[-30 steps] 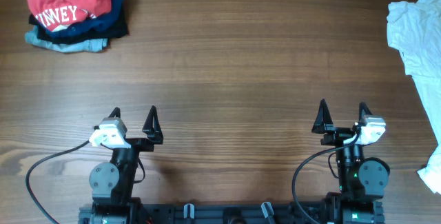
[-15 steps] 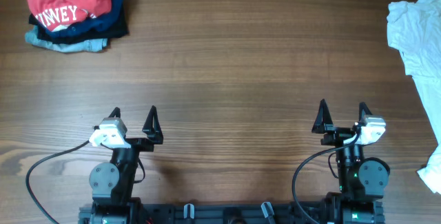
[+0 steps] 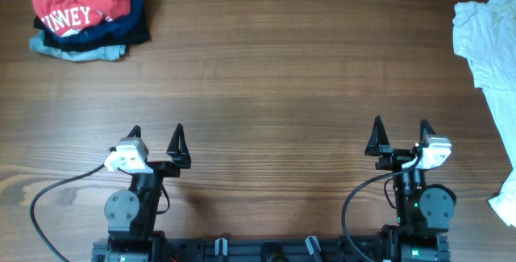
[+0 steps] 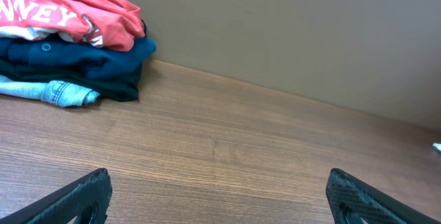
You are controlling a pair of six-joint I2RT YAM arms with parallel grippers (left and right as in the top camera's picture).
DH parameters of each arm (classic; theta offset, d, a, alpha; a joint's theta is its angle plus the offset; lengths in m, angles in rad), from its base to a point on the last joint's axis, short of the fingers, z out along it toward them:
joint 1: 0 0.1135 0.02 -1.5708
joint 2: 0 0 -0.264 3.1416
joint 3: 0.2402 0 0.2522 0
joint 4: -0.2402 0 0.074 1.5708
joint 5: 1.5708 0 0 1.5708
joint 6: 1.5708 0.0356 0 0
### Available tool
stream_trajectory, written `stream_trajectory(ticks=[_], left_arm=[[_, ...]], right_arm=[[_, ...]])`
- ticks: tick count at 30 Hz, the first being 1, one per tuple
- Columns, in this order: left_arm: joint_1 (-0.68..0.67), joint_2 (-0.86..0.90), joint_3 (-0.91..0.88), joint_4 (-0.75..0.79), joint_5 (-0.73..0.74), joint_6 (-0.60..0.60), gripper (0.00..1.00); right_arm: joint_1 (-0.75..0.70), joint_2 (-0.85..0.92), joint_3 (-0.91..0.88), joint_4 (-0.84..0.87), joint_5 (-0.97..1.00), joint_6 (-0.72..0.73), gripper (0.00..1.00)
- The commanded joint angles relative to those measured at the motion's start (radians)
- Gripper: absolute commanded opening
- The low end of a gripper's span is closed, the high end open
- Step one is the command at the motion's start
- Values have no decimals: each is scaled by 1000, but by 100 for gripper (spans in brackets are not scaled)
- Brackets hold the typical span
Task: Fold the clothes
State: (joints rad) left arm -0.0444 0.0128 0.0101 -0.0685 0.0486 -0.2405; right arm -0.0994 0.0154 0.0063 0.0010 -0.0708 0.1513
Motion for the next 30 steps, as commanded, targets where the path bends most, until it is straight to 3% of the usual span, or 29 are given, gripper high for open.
stream_trajectory(ticks=[1, 14, 17, 19, 21, 23, 24, 27, 30], left_arm=[[-3, -8, -5, -7, -14, 21, 100], [-3, -8, -5, -7, -14, 21, 100], [-3, -8, -5, -7, -13, 21, 100], [-3, -8, -5, -7, -14, 21, 100], [-3, -8, -5, -7, -13, 21, 100], [-3, -8, -5, -7, -13, 21, 100], [-3, -8, -5, -7, -14, 21, 100], [-3, -8, -5, -7, -13, 21, 100], [-3, -8, -5, -7, -13, 21, 100]], right_arm=[[-2, -8, -1, 4, -15, -14, 100], [-2, -8, -1, 10, -42, 32, 100], [-2, -8, -1, 23, -224, 414, 100], [-2, -8, -1, 25, -253, 856, 100], [-2, -8, -1, 24, -234, 1096, 100], [-2, -8, -1, 25, -256, 1197, 100], [-2, -6, -1, 28, -264, 1193, 100], [-2, -5, -1, 120, -288, 946, 96], [-2, 22, 63, 186, -239, 769, 99]])
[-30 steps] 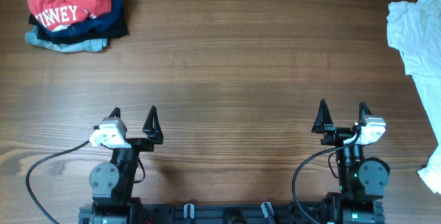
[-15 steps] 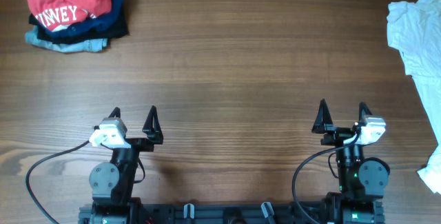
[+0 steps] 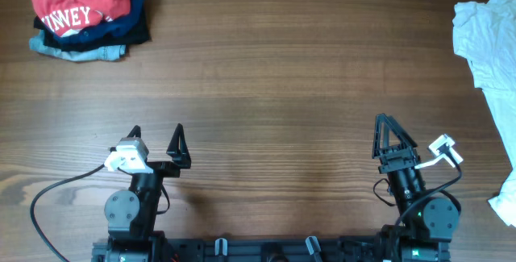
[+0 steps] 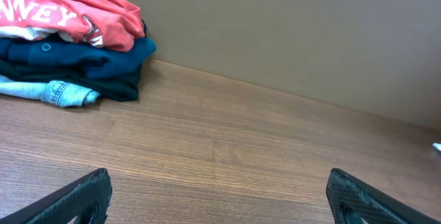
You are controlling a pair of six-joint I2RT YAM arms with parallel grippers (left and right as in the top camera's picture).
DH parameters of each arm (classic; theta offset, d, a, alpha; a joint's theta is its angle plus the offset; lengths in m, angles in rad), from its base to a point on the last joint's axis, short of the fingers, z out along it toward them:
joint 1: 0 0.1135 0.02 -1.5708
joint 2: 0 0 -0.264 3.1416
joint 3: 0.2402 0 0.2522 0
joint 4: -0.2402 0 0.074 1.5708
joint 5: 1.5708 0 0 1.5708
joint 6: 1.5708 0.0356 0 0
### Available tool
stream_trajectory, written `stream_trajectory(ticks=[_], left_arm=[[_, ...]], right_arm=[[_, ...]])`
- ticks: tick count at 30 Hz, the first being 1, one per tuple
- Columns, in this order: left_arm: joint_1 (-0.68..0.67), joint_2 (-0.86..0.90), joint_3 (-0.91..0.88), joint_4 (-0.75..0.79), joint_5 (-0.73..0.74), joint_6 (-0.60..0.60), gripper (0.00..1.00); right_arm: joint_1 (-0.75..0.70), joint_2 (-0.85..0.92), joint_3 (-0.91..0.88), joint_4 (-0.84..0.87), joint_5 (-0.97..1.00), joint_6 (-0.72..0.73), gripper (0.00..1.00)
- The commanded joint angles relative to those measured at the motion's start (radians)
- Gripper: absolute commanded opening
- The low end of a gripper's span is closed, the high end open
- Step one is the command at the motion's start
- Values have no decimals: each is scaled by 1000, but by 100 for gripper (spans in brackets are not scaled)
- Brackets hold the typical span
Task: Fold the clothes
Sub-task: 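Reach the right gripper to the white T-shirt and grasp its edge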
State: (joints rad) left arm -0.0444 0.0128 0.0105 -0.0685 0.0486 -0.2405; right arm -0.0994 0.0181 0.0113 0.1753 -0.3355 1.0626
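Observation:
A stack of folded clothes (image 3: 87,12) lies at the far left corner, a red printed shirt on top of dark blue and denim pieces; the left wrist view shows the stack of folded clothes (image 4: 69,38) at upper left. A crumpled white garment (image 3: 492,60) lies along the right edge, partly out of view. My left gripper (image 3: 156,133) rests open near the front edge, its fingers (image 4: 76,196) wide apart with nothing between them. My right gripper (image 3: 389,125) is at the front right, turned on its wrist, open and empty, well short of the white garment.
The wooden table (image 3: 274,76) stretches between the two piles. A grey wall (image 4: 296,31) stands behind the table in the left wrist view. Cables run from both arm bases at the front edge.
The right gripper has rotated at the wrist, its fingers now seen closer together from above and its white camera swung to the right. The left arm and both clothes piles have not moved.

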Motion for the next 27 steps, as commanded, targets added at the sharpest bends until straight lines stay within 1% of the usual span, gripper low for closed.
stream_trajectory(ticks=[1, 2, 3, 5, 8, 9, 10, 11, 12, 13, 15, 16, 18, 20, 22, 23, 24, 26, 27], left_arm=[[-3, -8, -5, -7, -13, 21, 100], [-3, -8, -5, -7, -13, 21, 100], [-3, -8, -5, -7, -13, 21, 100], [-3, -8, -5, -7, -13, 21, 100], [-3, -8, -5, -7, -13, 21, 100], [-3, -8, -5, -7, -13, 21, 100], [-3, -8, -5, -7, -13, 21, 100], [-3, -8, -5, -7, -13, 21, 100], [-3, -8, -5, -7, -14, 21, 100], [-3, -8, -5, -7, -13, 21, 100], [-3, -8, -5, -7, -13, 21, 100], [-3, -8, -5, -7, -14, 21, 100], [-3, -8, -5, -7, -13, 21, 100], [-3, -8, -5, -7, -13, 21, 100], [-3, -8, -5, -7, -14, 21, 100], [-3, -8, -5, -7, -14, 21, 100], [-3, -8, -5, -7, -13, 21, 100], [-3, -8, -5, -7, -14, 21, 100], [-3, -8, -5, -7, -13, 21, 100]], right_arm=[[-2, 72, 100, 12, 78, -174, 99], [-2, 112, 130, 12, 98, -204, 99], [-2, 182, 182, 11, 113, -271, 100], [-2, 387, 334, -6, 167, -401, 99], [-9, 688, 584, -116, 281, -521, 99], [-20, 797, 703, -215, 313, -546, 100], [-44, 947, 853, -354, 338, -557, 100], [-73, 1108, 1024, -491, 335, -601, 100], [-92, 1232, 1152, -592, 336, -643, 99], [-121, 1422, 1357, -753, 351, -711, 99], [-154, 1627, 1598, -943, 414, -783, 100], [-165, 1690, 1670, -975, 430, -838, 99], [-188, 1802, 1749, -951, 474, -960, 99], [-217, 1892, 1779, -928, 512, -1009, 99], [-263, 2030, 1828, -912, 540, -1076, 99], [-283, 2103, 1858, -904, 612, -1115, 99], [-289, 2135, 1869, -896, 662, -1133, 99], [-304, 2213, 1873, -852, 690, -1224, 99], [-307, 2240, 1873, -832, 711, -1221, 98]])
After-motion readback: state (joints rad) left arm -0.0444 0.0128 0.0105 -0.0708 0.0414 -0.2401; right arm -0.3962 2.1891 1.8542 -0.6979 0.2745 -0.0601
